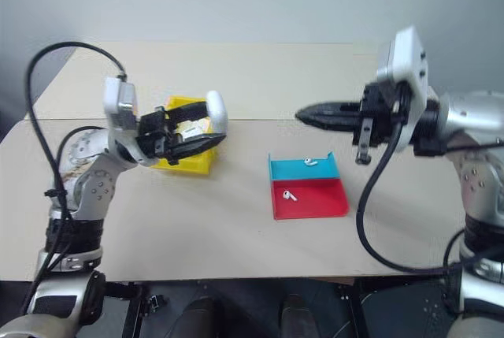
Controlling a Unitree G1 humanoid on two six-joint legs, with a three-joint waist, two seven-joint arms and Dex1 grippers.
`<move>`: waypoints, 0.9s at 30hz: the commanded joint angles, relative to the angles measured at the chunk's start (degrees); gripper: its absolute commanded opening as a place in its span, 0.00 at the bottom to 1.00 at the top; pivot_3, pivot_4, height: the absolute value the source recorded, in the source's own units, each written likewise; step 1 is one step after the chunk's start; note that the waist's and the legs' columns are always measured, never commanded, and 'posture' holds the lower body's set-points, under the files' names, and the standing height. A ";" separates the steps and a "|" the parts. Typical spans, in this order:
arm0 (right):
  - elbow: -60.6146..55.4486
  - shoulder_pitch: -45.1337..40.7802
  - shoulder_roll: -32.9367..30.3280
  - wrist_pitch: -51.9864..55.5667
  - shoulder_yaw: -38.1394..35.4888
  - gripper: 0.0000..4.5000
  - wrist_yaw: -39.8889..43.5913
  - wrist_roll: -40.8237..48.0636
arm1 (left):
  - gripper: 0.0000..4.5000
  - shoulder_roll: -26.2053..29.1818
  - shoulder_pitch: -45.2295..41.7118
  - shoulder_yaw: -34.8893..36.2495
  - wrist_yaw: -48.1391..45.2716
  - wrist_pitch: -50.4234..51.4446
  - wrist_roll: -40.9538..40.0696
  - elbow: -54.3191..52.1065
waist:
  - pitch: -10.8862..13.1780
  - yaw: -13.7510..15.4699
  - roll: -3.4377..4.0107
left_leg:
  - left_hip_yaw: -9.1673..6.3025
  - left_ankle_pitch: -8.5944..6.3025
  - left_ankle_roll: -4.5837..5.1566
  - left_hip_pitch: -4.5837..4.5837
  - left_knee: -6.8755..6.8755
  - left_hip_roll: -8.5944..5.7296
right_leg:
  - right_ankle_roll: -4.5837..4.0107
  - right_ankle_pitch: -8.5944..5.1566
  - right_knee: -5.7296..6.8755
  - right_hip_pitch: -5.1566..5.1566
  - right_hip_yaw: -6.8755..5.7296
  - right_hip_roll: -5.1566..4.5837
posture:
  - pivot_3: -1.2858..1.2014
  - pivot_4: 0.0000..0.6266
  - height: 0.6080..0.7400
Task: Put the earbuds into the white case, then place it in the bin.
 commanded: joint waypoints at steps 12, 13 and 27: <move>-10.96 11.01 1.33 1.84 -2.48 0.01 -13.33 5.39 | 0.60 0.82 4.96 -0.42 28.69 3.23 16.81 -3.28 | -0.02 0.67 -0.04 | -0.01 0.00 0.00 0.04 0.02 -0.03 | 0.00 0.00 -0.13 0.07 0.01 -0.01 | 0.52 0.24 1.00; -11.04 10.93 1.33 1.87 -2.33 0.01 -13.75 5.66 | 0.60 0.31 3.88 -1.15 30.77 4.28 18.33 -2.37 | -0.02 0.77 -0.04 | -0.01 0.00 0.00 0.03 0.03 -0.03 | 0.00 0.00 -0.14 0.07 0.01 -0.01 | 0.52 0.24 1.00; -12.82 12.20 0.51 1.85 -4.14 0.00 -17.60 11.02 | 0.99 0.94 -2.44 -4.93 36.15 13.33 25.04 1.34 | -0.02 1.18 -0.05 | -0.02 0.00 0.00 -0.04 -0.01 -0.04 | 0.00 0.00 -0.04 0.01 -0.01 0.00 | 0.52 0.24 1.00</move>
